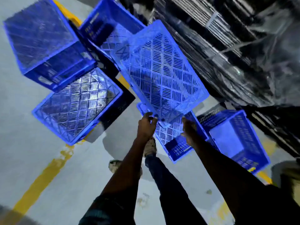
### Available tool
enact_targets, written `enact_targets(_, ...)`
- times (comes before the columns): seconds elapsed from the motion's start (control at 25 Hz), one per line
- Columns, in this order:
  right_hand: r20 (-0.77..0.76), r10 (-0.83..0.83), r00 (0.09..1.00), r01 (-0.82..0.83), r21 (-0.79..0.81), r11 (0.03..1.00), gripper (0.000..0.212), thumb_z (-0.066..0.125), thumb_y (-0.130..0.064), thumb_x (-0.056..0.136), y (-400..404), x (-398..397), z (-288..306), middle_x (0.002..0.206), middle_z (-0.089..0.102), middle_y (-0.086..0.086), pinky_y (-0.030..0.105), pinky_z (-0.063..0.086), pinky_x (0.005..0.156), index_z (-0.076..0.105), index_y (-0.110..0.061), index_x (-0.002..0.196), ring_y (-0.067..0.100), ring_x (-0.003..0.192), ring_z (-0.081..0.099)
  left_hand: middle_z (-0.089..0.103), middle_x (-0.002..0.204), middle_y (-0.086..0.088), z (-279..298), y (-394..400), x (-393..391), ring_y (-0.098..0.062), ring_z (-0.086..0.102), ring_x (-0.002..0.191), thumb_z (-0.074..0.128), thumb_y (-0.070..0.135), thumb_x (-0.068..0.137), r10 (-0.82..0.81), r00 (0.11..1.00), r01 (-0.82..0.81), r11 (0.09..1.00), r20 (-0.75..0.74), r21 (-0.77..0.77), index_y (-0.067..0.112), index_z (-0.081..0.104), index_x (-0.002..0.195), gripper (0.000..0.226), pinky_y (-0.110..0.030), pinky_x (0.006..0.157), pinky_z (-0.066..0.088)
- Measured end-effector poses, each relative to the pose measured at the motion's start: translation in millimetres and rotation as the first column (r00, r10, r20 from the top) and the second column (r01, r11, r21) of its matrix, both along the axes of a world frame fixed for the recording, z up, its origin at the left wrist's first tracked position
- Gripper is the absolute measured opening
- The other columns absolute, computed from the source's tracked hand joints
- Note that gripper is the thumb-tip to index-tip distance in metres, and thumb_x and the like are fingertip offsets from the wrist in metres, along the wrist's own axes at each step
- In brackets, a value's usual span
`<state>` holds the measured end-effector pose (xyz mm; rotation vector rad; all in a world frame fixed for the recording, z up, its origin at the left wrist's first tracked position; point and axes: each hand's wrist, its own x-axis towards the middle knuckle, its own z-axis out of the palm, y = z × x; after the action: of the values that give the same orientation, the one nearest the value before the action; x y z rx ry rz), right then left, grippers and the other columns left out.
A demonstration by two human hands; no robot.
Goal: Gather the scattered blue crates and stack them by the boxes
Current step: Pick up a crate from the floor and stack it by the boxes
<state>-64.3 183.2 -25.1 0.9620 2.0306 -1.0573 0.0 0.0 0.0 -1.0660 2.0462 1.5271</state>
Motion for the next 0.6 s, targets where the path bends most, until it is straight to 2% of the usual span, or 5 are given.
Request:
enact_targets(0.2,0.158,-0.366,0.917,0.397,-0.268,0.878,0.048,0.055,-0.044,0.097,-0.7,-20.2,-55.2,0.124,0.05,0.005,0.041,0.05,0.079,0.051,-0.015,0.136,0.029,0.109,0.055,0.06,0.127,-0.021,-91.2,12.1,-41.1,-0.037,0.061,0.113,0.066,0.081,0.056,0.135,0.92,-0.192,0.974,0.368,0.123,0.009,0.049,0.131,0.106,-0.053,0.091,0.055)
enact_targets(0.28,0.144,-0.441,0.886,0.464,-0.294,0.836,0.035,0.06,-0.035,0.097,-7.0,-27.5,-60.7,0.123,0.057,0.011,0.039,0.051,0.073,0.059,-0.011,0.122,0.032,0.11,0.057,0.067,0.112,-0.018,-108.0,23.1,-43.2,-0.035,0.066,0.105,0.07,0.078,0.053,0.164,0.897,-0.271,0.937,0.41,0.219,0.009,0.062,0.107,0.088,-0.057,0.086,0.057)
enact_targets(0.4,0.108,-0.481,0.87,0.491,-0.272,0.827,0.018,0.061,-0.022,0.097,-10.5,-27.1,-52.2,0.084,0.054,0.01,0.028,0.05,0.054,0.057,-0.014,0.081,0.026,0.071,0.053,0.072,0.098,-0.017,-106.5,36.4,-42.1,-0.031,0.071,0.09,0.075,0.074,0.05,0.203,0.898,-0.298,0.933,0.389,0.202,0.009,0.064,0.087,0.076,-0.05,0.079,0.06)
enact_targets(0.48,0.056,-0.449,0.892,0.444,-0.308,0.842,0.024,0.061,-0.02,0.097,-12.1,-24.7,-38.2,0.075,0.048,0.007,0.028,0.045,0.052,0.052,-0.017,0.075,0.025,0.064,0.048,0.068,0.08,-0.017,-93.1,36.1,-39.5,-0.022,0.064,0.069,0.075,0.072,0.056,0.239,0.927,-0.287,0.948,0.289,0.137,0.004,0.06,0.078,0.074,-0.033,0.062,0.053)
enact_targets(0.6,-0.031,-0.339,0.94,0.301,-0.386,0.872,0.023,0.064,-0.017,0.095,-21.7,-25.3,1.0,0.081,0.054,0.01,0.032,0.05,0.058,0.048,-0.018,0.079,0.023,0.066,0.058,0.047,0.06,-0.014,-61.3,23.8,-40.9,-0.018,0.048,0.05,0.067,0.06,0.076,0.268,0.956,-0.279,0.956,0.119,0.089,0.005,0.046,0.07,0.059,-0.031,0.05,0.036)
